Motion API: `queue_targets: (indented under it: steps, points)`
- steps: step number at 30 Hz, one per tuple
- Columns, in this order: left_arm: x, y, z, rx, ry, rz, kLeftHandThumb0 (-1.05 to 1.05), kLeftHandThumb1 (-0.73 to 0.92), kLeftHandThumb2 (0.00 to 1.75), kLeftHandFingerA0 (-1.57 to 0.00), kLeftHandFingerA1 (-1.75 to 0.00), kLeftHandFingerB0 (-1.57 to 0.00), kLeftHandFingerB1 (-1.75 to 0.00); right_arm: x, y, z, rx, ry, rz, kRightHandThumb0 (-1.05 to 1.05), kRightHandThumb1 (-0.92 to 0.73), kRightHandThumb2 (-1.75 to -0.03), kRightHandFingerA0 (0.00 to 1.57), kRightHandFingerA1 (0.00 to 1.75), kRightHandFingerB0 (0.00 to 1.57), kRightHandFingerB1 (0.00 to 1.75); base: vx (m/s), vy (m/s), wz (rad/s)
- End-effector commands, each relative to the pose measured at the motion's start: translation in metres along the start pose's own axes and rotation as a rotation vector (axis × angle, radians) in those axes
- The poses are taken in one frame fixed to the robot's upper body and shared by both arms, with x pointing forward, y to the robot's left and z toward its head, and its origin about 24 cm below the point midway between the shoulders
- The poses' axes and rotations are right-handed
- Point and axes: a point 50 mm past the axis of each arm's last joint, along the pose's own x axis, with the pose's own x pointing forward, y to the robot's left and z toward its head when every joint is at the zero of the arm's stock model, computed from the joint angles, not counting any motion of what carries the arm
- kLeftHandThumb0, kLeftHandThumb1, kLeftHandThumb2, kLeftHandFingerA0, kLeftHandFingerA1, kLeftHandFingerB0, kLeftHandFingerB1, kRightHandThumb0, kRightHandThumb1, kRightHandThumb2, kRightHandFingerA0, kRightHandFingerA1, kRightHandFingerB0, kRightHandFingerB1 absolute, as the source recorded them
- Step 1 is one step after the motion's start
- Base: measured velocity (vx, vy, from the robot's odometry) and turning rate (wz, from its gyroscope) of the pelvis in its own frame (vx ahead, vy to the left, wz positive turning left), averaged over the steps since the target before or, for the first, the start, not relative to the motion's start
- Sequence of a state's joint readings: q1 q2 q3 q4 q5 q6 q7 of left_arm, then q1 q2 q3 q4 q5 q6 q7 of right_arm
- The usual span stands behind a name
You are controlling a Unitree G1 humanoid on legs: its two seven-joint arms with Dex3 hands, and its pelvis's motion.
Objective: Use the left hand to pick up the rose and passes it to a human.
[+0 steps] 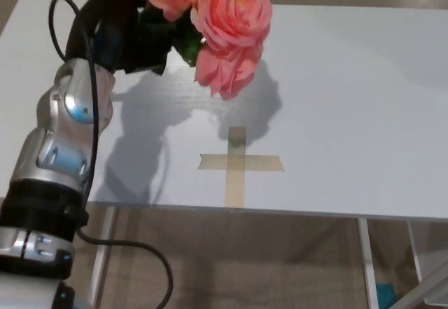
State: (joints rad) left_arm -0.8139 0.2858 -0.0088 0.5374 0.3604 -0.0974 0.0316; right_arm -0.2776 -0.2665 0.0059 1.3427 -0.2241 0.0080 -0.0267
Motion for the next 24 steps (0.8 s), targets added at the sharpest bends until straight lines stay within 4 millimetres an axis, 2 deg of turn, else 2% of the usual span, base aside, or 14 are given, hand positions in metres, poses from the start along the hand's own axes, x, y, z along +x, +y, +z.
queue_targets:
  steps: [1,4,7,10,12,21,24]
  points:
    - [0.005,0.008,0.007,-0.231,0.065,-0.01,-0.15,0.87,0.66,-0.96,-1.36,-0.7,-1.21,-0.001,-0.001,-0.009,-0.006,0.024,0.012,-0.4,-0.74,-0.62,0.58,0.4,0.52,0.38,0.0,0.0,0.0]
    - [0.004,0.01,0.009,-0.277,0.075,-0.01,-0.15,0.87,0.66,-0.96,-1.36,-0.7,-1.21,-0.001,-0.001,-0.01,-0.007,0.025,0.013,-0.4,-0.74,-0.62,0.58,0.4,0.52,0.38,0.0,0.0,0.0]
    - [0.005,0.008,0.006,-0.415,0.113,-0.012,-0.16,0.85,0.69,-0.99,-1.3,-0.76,-1.14,-0.001,0.002,-0.014,-0.011,0.038,0.018,-0.4,-0.74,-0.62,0.58,0.4,0.51,0.37,0.0,0.0,0.0]
    - [0.004,0.007,0.006,-0.424,0.119,-0.016,-0.16,0.85,0.69,-0.99,-1.3,-0.76,-1.14,-0.002,0.002,-0.015,-0.011,0.041,0.018,-0.4,-0.74,-0.62,0.58,0.4,0.51,0.37,0.0,0.0,0.0]
    - [0.003,0.003,0.003,-0.541,0.168,-0.01,-0.16,0.81,0.71,-0.96,-1.3,-0.8,-1.07,-0.002,0.004,-0.019,-0.007,0.053,0.024,-0.4,-0.74,-0.62,0.59,0.4,0.52,0.38,0.0,0.0,0.0]
    - [0.0,-0.002,0.003,-0.544,0.202,-0.025,-0.16,0.8,0.73,-0.98,-1.33,-0.82,-1.02,-0.002,0.005,-0.018,-0.006,0.051,0.032,-0.4,-0.74,-0.62,0.59,0.4,0.52,0.37,0.0,0.0,0.0]
    - [-0.003,-0.006,0.002,-0.53,0.221,-0.038,-0.16,0.8,0.74,-0.98,-1.39,-0.82,-1.03,-0.002,0.006,-0.018,-0.011,0.049,0.032,-0.4,-0.74,-0.62,0.59,0.4,0.52,0.37,0.0,0.0,0.0]
